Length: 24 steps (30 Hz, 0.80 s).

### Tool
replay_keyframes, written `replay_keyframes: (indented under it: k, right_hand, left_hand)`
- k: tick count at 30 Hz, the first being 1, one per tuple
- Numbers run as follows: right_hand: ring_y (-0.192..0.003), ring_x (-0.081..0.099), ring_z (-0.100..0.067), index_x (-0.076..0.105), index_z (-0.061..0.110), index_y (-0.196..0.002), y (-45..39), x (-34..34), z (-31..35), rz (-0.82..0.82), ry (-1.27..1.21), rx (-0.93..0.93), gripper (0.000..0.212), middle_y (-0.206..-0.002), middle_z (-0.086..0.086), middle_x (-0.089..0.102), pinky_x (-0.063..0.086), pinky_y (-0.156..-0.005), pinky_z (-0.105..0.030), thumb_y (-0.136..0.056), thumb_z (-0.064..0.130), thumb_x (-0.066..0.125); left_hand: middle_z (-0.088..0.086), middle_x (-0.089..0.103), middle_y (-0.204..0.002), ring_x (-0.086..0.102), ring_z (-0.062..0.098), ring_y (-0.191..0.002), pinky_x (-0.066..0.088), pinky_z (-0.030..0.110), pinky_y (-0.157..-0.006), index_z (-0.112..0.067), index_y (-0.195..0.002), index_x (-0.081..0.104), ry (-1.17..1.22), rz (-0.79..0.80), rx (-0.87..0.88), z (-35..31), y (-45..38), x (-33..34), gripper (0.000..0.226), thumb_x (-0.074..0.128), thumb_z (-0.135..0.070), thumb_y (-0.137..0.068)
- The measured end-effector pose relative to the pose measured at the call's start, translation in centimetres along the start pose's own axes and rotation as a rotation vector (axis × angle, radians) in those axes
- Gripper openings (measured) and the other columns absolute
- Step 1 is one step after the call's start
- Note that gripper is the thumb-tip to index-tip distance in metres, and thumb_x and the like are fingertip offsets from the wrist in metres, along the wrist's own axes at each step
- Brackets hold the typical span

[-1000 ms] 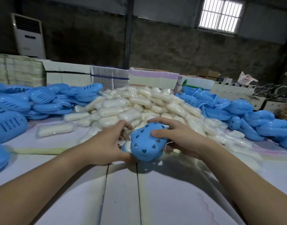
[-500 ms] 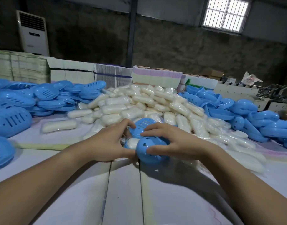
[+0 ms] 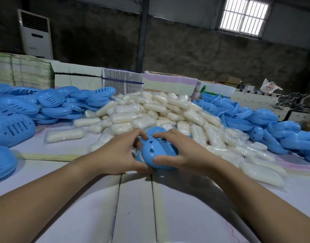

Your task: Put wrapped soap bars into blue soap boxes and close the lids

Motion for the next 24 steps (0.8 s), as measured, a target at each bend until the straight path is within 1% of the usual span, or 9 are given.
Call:
replay_keyframes:
  k: [4,6,7,10,13,15,18,20,24]
  right_hand:
    - [-0.111,0.044,0.005,0.049,0.044,-0.133,-0.1,0.05,0.4,0.0,-0.041,-0.027,0.063,-0.114,0.03,0.043,0.039,-0.099,-0.026,-0.075,0.068,0.056]
    - [-0.112,0.045,0.005,0.05,0.046,-0.132,-0.1,-0.12,0.36,0.022,-0.066,-0.032,0.059,-0.119,0.025,0.045,0.038,-0.1,-0.024,-0.077,0.065,0.057]
    - [-0.111,0.045,0.007,0.049,0.05,-0.131,-0.04,-0.25,0.26,0.045,-0.076,-0.032,0.058,-0.122,0.023,0.045,0.037,-0.098,-0.021,-0.076,0.064,0.06]
    - [-0.109,0.042,0.013,0.045,0.05,-0.135,0.41,-0.25,-0.03,0.134,-0.004,-0.03,0.072,-0.122,0.024,0.044,0.035,-0.09,-0.01,-0.071,0.055,0.076]
    - [-0.107,0.044,0.013,0.043,0.048,-0.135,0.71,-0.03,-0.03,0.144,0.031,-0.038,0.079,-0.117,0.027,0.046,0.037,-0.086,-0.008,-0.067,0.046,0.083]
    - [-0.105,0.048,0.01,0.043,0.052,-0.131,0.79,0.04,-0.08,0.144,-0.015,-0.025,0.075,-0.115,0.029,0.048,0.041,-0.088,-0.014,-0.066,0.051,0.081]
    - [-0.101,0.05,0.01,0.042,0.06,-0.125,0.77,0.17,-0.17,0.141,-0.073,0.019,0.069,-0.112,0.035,0.049,0.046,-0.084,-0.021,-0.063,0.066,0.071]
    - [-0.1,0.05,0.012,0.043,0.06,-0.124,0.69,0.24,-0.11,0.117,-0.09,0.029,0.067,-0.111,0.036,0.05,0.046,-0.08,-0.02,-0.062,0.072,0.067]
    - [-0.1,0.048,0.012,0.041,0.056,-0.128,0.66,0.52,0.12,0.089,-0.114,0.015,0.069,-0.113,0.035,0.046,0.043,-0.076,-0.016,-0.066,0.07,0.067]
  left_hand:
    - [-0.013,0.062,-0.105,0.061,0.007,-0.098,0.054,0.036,-0.085,-0.046,-0.115,0.049,0.031,0.023,-0.004,-0.08,0.05,0.21,0.072,0.089,-0.051,-0.056]
    - [-0.014,0.062,-0.106,0.06,0.006,-0.099,0.053,0.034,-0.085,-0.045,-0.116,0.049,0.025,0.026,-0.005,-0.08,0.04,0.24,0.073,0.09,-0.05,-0.056]
    - [-0.014,0.061,-0.107,0.059,0.005,-0.1,0.052,0.033,-0.086,-0.045,-0.117,0.049,0.019,0.027,-0.006,-0.11,0.03,0.23,0.075,0.089,-0.052,-0.054]
    - [-0.015,0.059,-0.113,0.056,0.006,-0.108,0.05,0.037,-0.095,-0.046,-0.119,0.047,-0.006,0.055,0.0,-0.24,0.0,0.31,0.082,0.08,-0.064,-0.046]
    - [-0.019,0.054,-0.123,0.047,0.002,-0.121,0.044,0.033,-0.105,-0.054,-0.125,0.041,-0.061,0.108,0.013,-0.13,0.07,0.52,0.083,0.084,-0.061,-0.054]
    - [-0.027,0.052,-0.123,0.041,0.001,-0.126,0.039,0.032,-0.107,-0.055,-0.13,0.039,-0.08,0.129,0.02,-0.06,0.11,0.6,0.085,0.086,-0.058,-0.059]
    - [-0.037,0.046,-0.117,0.043,0.002,-0.124,0.04,0.033,-0.106,-0.057,-0.13,0.039,-0.092,0.136,0.022,-0.17,0.15,0.64,0.086,0.078,-0.065,-0.054]
    - [-0.034,0.048,-0.118,0.045,0.002,-0.123,0.042,0.035,-0.106,-0.057,-0.129,0.041,-0.074,0.14,0.028,-0.26,0.1,0.63,0.084,0.075,-0.067,-0.053]
    - [-0.021,0.059,-0.118,0.056,0.0,-0.113,0.051,0.036,-0.099,-0.054,-0.124,0.047,0.023,0.129,0.04,-0.35,0.01,0.4,0.075,0.08,-0.063,-0.057]
Point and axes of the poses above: each hand's wrist, its own y-axis away from the middle knuckle, its own x-axis out of the palm, z = x × y, the point moved 7 cm from there along -y, towards the middle knuckle
